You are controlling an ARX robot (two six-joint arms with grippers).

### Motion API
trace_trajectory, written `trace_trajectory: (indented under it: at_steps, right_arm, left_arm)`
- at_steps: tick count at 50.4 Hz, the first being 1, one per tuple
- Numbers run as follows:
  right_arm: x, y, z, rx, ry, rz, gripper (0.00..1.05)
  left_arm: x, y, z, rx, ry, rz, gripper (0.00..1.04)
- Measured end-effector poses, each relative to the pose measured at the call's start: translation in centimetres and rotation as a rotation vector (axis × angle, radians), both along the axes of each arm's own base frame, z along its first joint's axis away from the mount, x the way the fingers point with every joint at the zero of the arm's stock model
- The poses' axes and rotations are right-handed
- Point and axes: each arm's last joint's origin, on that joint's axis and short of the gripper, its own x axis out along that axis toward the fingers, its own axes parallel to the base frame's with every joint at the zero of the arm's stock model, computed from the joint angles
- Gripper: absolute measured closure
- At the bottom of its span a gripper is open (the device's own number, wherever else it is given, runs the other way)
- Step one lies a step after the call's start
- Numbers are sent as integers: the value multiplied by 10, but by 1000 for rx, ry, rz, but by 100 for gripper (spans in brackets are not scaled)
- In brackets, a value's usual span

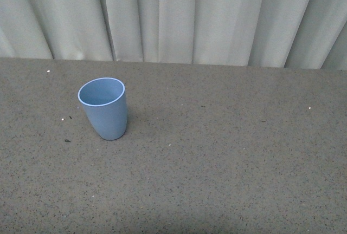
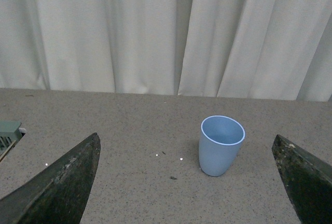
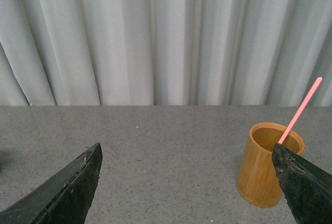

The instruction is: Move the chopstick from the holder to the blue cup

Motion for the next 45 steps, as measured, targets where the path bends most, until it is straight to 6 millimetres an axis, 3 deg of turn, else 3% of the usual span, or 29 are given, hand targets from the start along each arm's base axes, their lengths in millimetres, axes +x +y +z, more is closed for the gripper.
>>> trace_trajectory:
  at_steps: [45]
  right_arm:
    - [0, 0, 0, 0, 0, 0, 9]
  left_arm:
    - [0, 0, 0, 0, 0, 0, 7]
